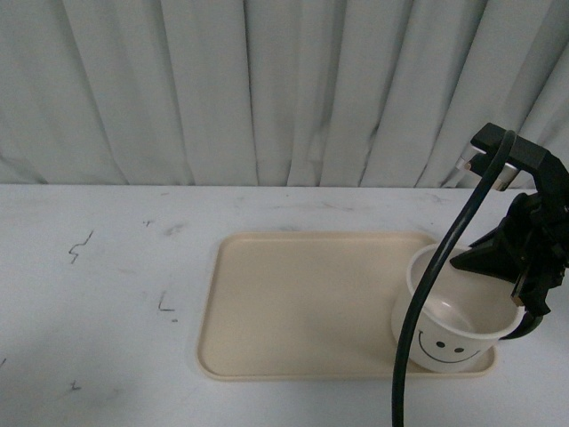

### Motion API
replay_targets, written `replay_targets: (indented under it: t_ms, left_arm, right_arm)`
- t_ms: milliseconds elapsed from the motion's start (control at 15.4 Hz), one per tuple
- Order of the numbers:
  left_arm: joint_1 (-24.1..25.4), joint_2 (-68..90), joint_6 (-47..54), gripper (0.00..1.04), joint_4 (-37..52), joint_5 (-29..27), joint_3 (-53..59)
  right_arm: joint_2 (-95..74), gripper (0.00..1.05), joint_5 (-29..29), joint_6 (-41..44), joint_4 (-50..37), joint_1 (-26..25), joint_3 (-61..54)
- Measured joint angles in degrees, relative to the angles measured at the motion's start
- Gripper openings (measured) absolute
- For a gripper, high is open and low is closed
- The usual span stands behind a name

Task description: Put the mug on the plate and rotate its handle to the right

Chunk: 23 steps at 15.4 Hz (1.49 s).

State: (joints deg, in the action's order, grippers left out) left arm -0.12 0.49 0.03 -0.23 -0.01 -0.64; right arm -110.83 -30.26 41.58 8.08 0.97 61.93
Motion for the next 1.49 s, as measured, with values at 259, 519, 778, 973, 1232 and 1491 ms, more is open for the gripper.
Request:
replay_targets:
  t_ms: [259, 519, 778, 973, 1232, 1491]
  left_arm:
    - [0.0, 0.0, 0.0, 0.98, 0.0, 0.0, 0.0]
    - [0.0, 0.0, 0.0, 0.98, 0.0, 0.0, 0.0]
    - [0.0, 0.0, 0.0, 0.98, 0.0, 0.0, 0.0]
    - [0.0, 0.0, 0.0, 0.98, 0.0, 0.0, 0.0]
    - [0.0, 0.0, 0.0, 0.98, 0.0, 0.0, 0.0]
    - [0.0, 0.0, 0.0, 0.98, 0.0, 0.0, 0.0]
  right_arm:
    - [-2.8, 0.04, -1.1, 2.5, -0.4, 0.2, 3.3]
    - [-4.7, 0.04, -3.6, 3.5, -0.7, -0.7, 4.1]
    - [-5.3, 0.27, -2.6, 3.9, -2.4, 0.2, 7.0]
    - [-5.4, 0.7, 0.2, 3.9, -3.5, 1.0, 7.2]
    - [-0.1, 0.98, -0.5, 2.4, -9.8, 4.4, 6.1]
    - [16.8, 0.9, 14.4, -15.4, -42.9, 8.4, -7.2]
